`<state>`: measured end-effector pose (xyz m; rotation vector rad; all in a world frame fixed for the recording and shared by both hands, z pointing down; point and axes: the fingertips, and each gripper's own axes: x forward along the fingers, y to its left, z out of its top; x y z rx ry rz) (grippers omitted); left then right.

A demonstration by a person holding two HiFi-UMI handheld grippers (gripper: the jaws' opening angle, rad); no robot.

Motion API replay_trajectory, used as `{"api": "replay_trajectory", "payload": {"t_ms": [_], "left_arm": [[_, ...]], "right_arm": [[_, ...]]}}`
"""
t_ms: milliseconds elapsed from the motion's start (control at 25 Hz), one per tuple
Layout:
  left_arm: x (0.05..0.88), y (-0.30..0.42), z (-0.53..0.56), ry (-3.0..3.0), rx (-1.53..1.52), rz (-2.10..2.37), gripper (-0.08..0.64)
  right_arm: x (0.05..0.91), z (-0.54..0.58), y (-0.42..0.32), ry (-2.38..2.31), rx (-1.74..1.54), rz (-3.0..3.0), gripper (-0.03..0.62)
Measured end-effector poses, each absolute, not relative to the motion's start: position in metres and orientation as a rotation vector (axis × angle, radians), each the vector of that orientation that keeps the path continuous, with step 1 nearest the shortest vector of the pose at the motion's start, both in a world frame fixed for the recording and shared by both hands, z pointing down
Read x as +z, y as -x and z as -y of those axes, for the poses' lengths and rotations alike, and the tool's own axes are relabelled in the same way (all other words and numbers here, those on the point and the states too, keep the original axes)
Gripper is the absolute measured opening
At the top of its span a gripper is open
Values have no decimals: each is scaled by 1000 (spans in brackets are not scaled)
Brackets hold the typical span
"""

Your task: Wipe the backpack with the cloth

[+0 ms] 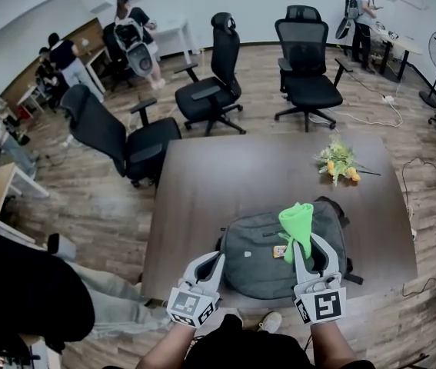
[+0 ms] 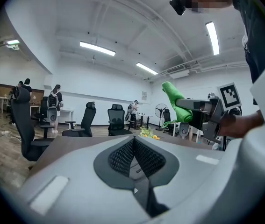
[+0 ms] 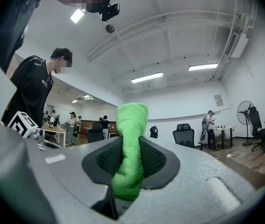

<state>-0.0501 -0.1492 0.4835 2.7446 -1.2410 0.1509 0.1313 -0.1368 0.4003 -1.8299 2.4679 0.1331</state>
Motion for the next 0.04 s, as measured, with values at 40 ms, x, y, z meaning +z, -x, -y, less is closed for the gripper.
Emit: {"api": "replay_trajectory", "payload": {"t_ms": [40], "left_arm": [[479, 50, 150, -2743, 149, 1245, 20]], "right_arm": [[402, 137, -131, 1835, 125, -2466, 89]]}}
